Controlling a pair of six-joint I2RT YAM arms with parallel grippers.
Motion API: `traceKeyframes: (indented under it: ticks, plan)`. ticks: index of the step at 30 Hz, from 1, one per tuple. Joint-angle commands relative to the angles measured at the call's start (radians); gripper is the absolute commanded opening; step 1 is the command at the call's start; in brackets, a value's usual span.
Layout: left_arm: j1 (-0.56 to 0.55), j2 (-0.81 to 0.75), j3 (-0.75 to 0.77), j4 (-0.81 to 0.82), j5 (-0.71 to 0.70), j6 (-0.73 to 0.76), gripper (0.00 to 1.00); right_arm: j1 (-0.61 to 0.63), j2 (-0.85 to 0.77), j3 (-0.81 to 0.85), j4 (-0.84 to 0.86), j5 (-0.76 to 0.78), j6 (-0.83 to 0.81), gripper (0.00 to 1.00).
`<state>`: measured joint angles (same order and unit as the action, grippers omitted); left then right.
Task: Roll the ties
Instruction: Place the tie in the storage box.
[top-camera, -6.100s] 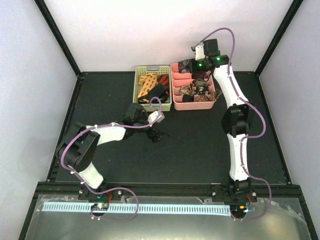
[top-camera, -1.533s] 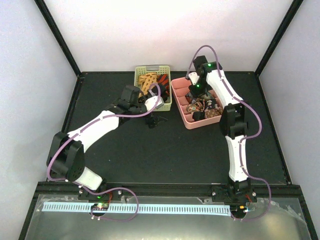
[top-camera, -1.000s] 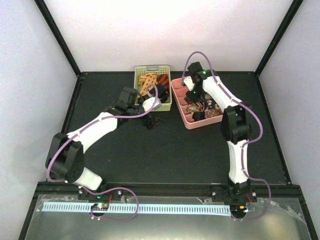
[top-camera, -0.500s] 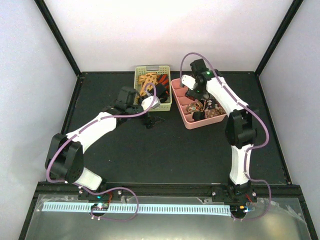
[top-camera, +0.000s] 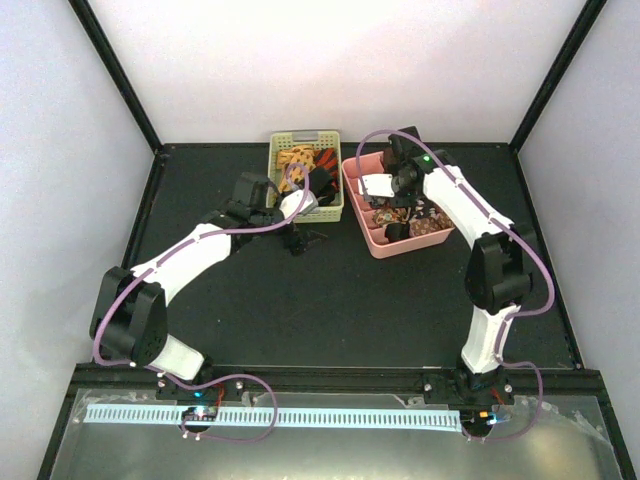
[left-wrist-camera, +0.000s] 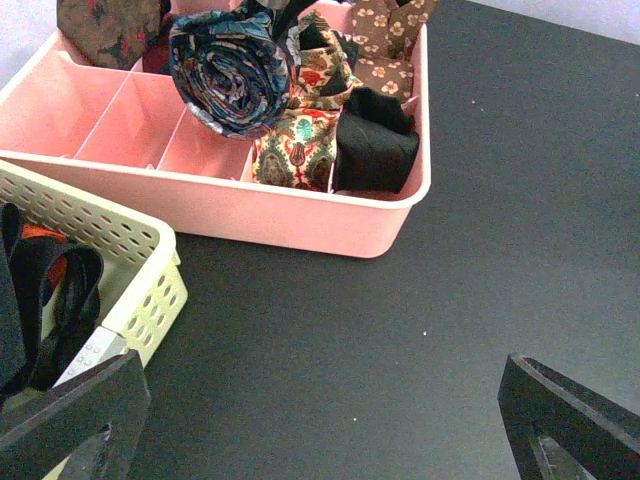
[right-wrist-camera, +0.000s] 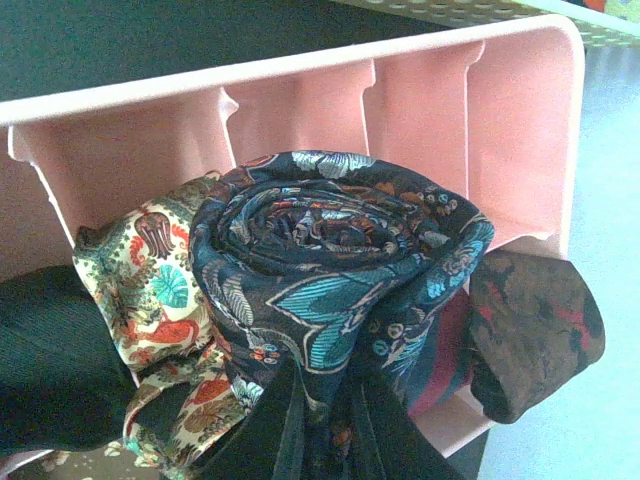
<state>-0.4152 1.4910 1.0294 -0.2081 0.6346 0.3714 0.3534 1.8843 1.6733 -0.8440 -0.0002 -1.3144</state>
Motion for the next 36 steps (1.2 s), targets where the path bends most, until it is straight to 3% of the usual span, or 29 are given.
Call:
traceKeyframes:
  ticks: [1, 11, 23, 36]
  plan:
    - [0.012, -0.019, 0.000, 0.016, 0.037, -0.023, 0.99, 0.006, 0.045, 0.041, 0.038, 0.015, -0.119, 0.02]
    - [0.023, -0.012, -0.006, 0.018, 0.049, -0.033, 0.99, 0.006, 0.131, 0.045, 0.108, 0.081, -0.225, 0.02]
    - [0.032, -0.001, -0.009, 0.018, 0.076, -0.052, 0.99, 0.007, 0.323, 0.257, -0.155, 0.110, -0.399, 0.02]
    - [0.047, 0.021, -0.008, 0.017, 0.099, -0.067, 0.99, 0.030, 0.479, 0.396, -0.299, 0.147, -0.412, 0.02]
